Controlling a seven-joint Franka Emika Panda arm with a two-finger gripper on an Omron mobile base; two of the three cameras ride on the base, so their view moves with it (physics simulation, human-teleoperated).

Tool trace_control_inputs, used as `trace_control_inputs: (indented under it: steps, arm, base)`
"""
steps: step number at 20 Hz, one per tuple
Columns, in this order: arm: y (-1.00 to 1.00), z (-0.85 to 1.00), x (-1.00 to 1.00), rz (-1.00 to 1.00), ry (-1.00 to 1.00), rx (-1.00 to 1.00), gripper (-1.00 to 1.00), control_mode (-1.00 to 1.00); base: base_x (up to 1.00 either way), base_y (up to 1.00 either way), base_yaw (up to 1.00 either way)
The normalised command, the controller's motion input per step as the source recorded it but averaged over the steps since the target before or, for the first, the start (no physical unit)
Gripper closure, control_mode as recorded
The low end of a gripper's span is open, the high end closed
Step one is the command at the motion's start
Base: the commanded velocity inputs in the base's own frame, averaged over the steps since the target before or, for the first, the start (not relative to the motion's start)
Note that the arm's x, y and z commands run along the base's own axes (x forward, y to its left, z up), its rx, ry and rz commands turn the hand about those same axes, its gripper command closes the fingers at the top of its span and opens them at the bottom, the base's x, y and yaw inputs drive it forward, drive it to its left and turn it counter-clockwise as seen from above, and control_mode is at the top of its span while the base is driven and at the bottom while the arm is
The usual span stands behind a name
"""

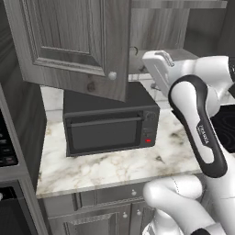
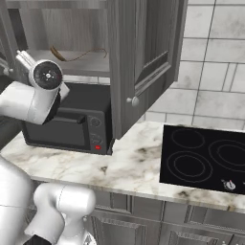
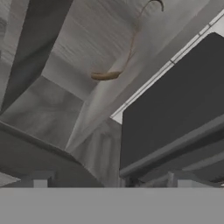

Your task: Open the cabinet and move the ladle to the pot. Then close the cabinet.

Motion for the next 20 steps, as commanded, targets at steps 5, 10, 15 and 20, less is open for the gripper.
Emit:
trace_control_inputs:
  steps: [5,10,15,20]
  arm:
    - [0.00,-0.22,0.66,0.06,0.01,0.07,-1.00,-1.00]
    - [0.09,-0.16,0.72,0.06,0.01,0.09,-1.00,-1.00]
    - [0.24,0.01,0.38,0.10,0.05,0.05,-1.00,-1.00]
    - [0.55,0.09,0.03,0.12,0.08,0.00,-1.00,-1.00]
  base:
    - [0.00,0.00,0.00]
    - [0.00,0.00,0.00]
    - [0.00,0.00,0.00]
    - [0.00,0.00,0.00]
